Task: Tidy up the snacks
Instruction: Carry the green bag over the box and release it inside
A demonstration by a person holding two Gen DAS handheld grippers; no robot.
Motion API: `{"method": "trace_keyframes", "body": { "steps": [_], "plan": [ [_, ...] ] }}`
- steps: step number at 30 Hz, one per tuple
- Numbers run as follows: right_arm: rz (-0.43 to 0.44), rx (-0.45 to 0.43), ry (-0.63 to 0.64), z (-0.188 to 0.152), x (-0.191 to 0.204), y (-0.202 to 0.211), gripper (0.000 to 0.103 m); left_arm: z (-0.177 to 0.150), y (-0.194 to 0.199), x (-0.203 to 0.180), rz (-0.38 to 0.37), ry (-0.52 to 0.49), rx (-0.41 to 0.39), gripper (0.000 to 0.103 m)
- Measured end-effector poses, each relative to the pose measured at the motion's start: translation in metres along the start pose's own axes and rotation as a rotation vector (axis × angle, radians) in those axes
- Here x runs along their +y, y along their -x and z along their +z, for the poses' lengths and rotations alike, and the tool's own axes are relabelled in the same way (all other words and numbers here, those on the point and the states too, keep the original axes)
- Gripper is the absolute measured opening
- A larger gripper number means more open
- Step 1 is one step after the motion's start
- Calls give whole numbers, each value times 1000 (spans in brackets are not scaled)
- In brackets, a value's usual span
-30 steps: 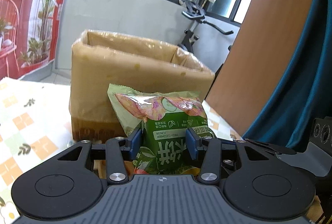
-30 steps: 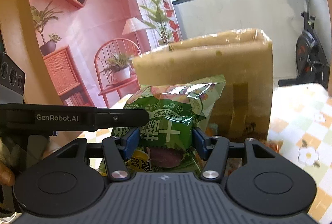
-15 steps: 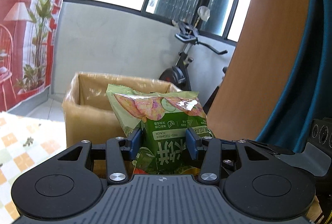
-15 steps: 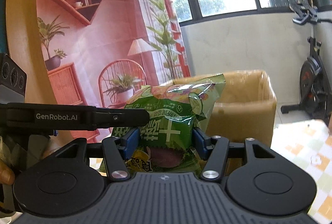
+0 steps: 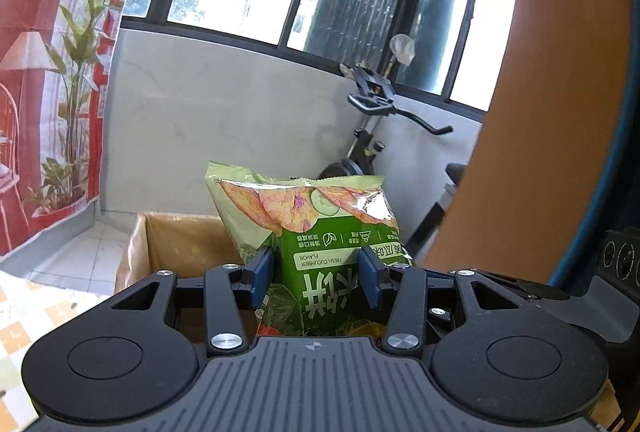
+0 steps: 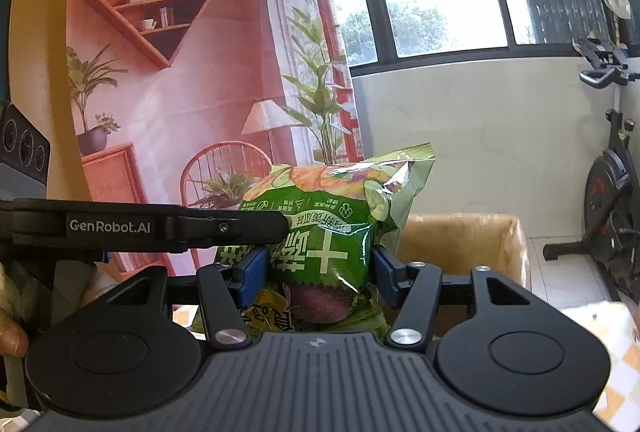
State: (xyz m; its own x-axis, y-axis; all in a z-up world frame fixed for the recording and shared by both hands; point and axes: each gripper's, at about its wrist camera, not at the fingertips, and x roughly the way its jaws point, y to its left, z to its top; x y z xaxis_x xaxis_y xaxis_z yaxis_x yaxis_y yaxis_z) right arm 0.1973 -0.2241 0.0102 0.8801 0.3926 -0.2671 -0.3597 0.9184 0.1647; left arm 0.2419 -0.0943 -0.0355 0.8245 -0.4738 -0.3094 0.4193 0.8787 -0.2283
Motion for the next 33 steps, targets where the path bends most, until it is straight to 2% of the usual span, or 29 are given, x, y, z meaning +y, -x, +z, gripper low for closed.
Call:
{"method": "trace_keyframes", "body": {
  "steps": [5, 15, 27, 33],
  "plan": [
    [13, -8, 7, 8, -20, -31, 58, 11, -24, 11, 14, 8, 24, 49],
    [6, 47, -40, 14, -47, -68, 58, 17, -49, 18, 61, 3, 68, 49],
    [-15, 134, -123, -7, -66, -83, 59, 10, -63, 19, 99, -36, 150, 49],
    [-75, 158, -97, -9, -65, -82, 59, 13, -59, 21, 127, -55, 155, 57]
  ]
}}
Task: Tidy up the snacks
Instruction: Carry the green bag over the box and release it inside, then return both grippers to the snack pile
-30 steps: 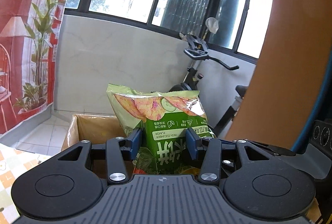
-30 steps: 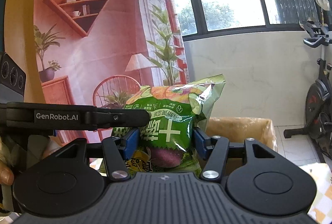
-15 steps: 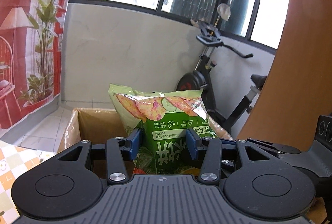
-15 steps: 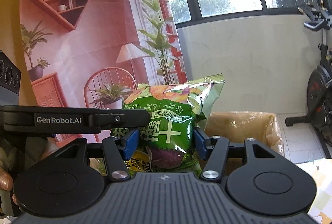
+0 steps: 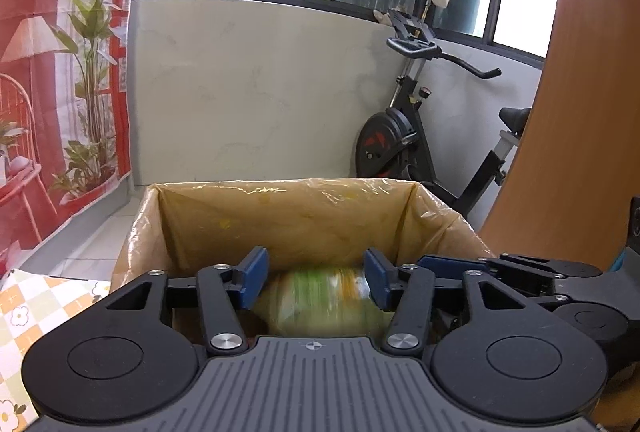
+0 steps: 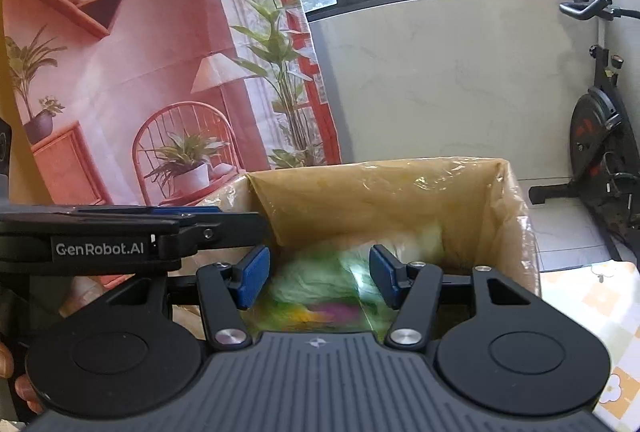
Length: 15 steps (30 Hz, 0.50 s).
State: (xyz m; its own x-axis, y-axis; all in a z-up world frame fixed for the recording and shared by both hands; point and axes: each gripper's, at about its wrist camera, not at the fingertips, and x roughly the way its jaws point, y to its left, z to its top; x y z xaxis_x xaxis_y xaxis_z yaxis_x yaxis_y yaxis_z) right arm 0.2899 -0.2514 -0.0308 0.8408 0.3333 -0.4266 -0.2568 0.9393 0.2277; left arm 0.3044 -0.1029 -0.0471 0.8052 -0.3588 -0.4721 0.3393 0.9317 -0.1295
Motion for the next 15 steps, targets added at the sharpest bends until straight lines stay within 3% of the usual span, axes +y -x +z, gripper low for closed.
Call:
{"method": "trace_keyframes", "body": {
  "steps": [15],
  "plan": [
    [-49, -45, 75, -16, 20, 37, 60, -5, 36, 1, 41, 0, -20, 57]
  ]
}}
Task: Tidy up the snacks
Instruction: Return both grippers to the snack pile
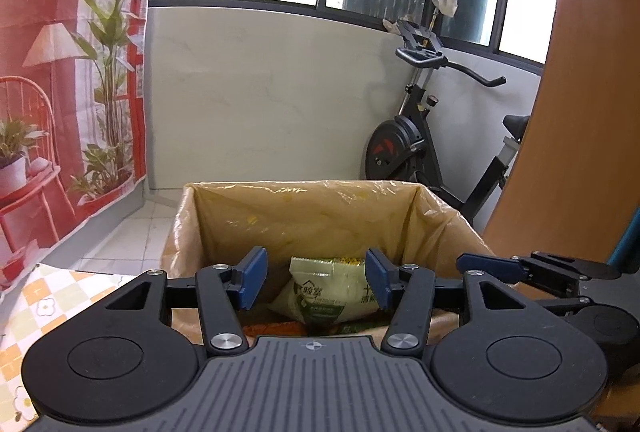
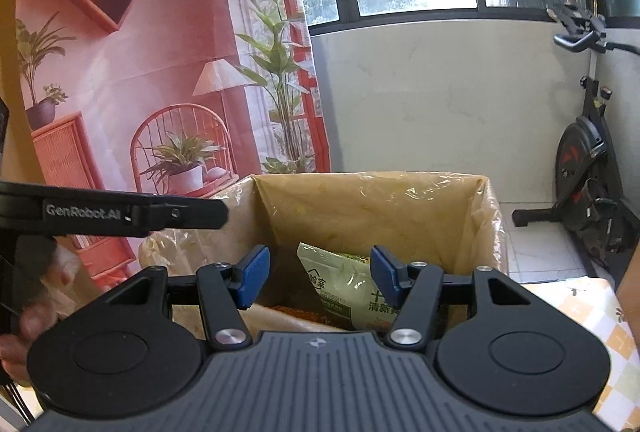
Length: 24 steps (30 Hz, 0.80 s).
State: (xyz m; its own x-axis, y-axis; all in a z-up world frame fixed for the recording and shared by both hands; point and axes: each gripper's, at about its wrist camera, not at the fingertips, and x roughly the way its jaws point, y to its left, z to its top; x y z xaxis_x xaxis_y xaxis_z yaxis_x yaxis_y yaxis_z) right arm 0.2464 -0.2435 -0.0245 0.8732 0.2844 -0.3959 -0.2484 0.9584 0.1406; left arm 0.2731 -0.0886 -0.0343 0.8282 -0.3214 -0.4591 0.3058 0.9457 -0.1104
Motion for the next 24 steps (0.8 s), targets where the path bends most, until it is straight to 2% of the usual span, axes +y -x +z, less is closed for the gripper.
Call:
{"method": "trace_keyframes", "body": {
  "steps": [14, 17, 20, 24],
  "plan": [
    [-74, -4, 38, -32, 15, 47, 60, -34, 49, 13, 46, 7, 22, 58],
    [-72, -15, 8, -40, 15, 60, 60, -45, 61, 19, 52, 14, 27, 65],
    [-70, -18, -18, -50, 15, 70, 60, -59, 73, 28, 61, 30, 39, 66],
    [-79, -15, -34, -70, 16, 83, 60, -84, 86, 41, 63, 68, 71, 74]
  ]
}}
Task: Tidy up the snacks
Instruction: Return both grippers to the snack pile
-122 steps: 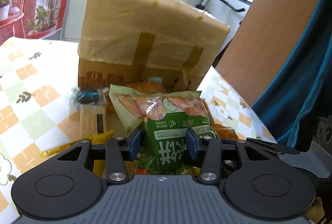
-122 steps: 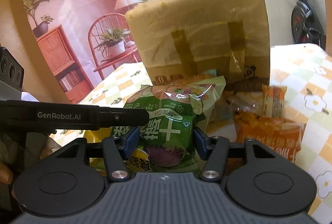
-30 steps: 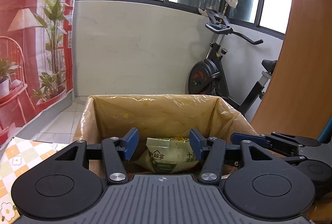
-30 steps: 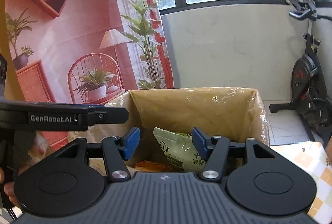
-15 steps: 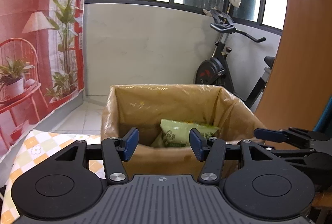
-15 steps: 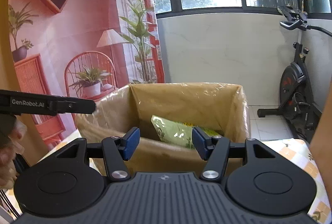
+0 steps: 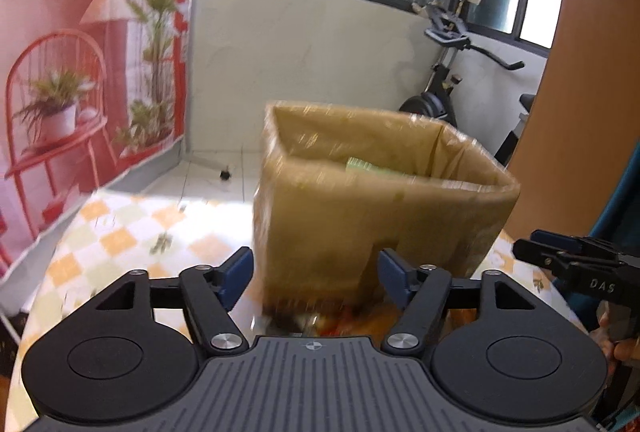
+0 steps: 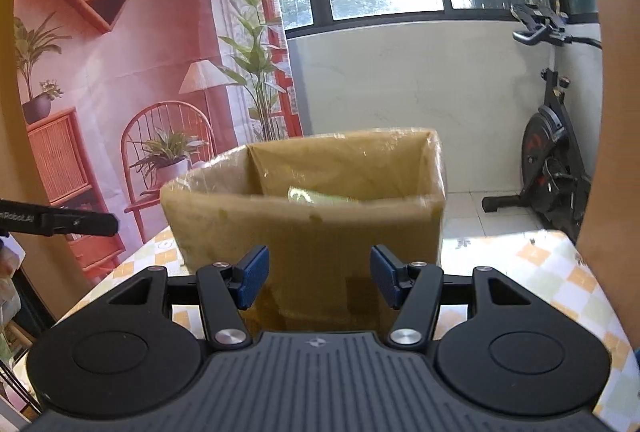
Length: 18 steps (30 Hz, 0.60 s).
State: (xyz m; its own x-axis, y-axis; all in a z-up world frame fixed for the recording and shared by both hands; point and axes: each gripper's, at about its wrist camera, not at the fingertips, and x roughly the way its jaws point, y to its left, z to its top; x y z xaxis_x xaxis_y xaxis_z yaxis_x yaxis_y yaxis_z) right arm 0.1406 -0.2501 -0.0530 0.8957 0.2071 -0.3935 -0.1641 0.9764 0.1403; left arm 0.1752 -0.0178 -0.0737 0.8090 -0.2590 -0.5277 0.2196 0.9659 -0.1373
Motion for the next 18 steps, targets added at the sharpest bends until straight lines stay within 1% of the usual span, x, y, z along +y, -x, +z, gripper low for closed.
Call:
{"method": "trace_keyframes", "body": {
  "steps": [3, 4, 5, 7, 9, 11, 13, 15, 18],
  "plan": [
    [-10, 17, -13, -18, 0, 8, 62, -22, 4, 12, -5, 27, 26, 81],
    [-14, 23, -16, -24, 0, 11, 65, -28, 5, 16, -7, 37, 36, 83],
    [-17, 28, -21, -30, -1, 13, 71, -35, 5, 20, -7, 50, 46, 83],
    [-19, 44, -39, -43, -3, 18, 77, -48, 4, 25, -5, 64, 71, 86],
    [-25, 61, -55, -55, -6, 21, 81, -60, 2, 29, 2, 66, 103, 86],
    [-45, 85, -65, -66, -8, 23, 89, -74, 2, 30, 7, 62, 127, 86],
    [-65, 108, -71, -76, -9, 24, 93, -84, 1, 32, -5, 69, 152, 90],
    [-65, 123, -75, -87, -11, 25, 96, -93, -2, 36, -22, 86, 180, 90],
    [-96, 161, -80, -98, -12, 25, 103, -105, -5, 40, -5, 102, 206, 91]
  ]
}}
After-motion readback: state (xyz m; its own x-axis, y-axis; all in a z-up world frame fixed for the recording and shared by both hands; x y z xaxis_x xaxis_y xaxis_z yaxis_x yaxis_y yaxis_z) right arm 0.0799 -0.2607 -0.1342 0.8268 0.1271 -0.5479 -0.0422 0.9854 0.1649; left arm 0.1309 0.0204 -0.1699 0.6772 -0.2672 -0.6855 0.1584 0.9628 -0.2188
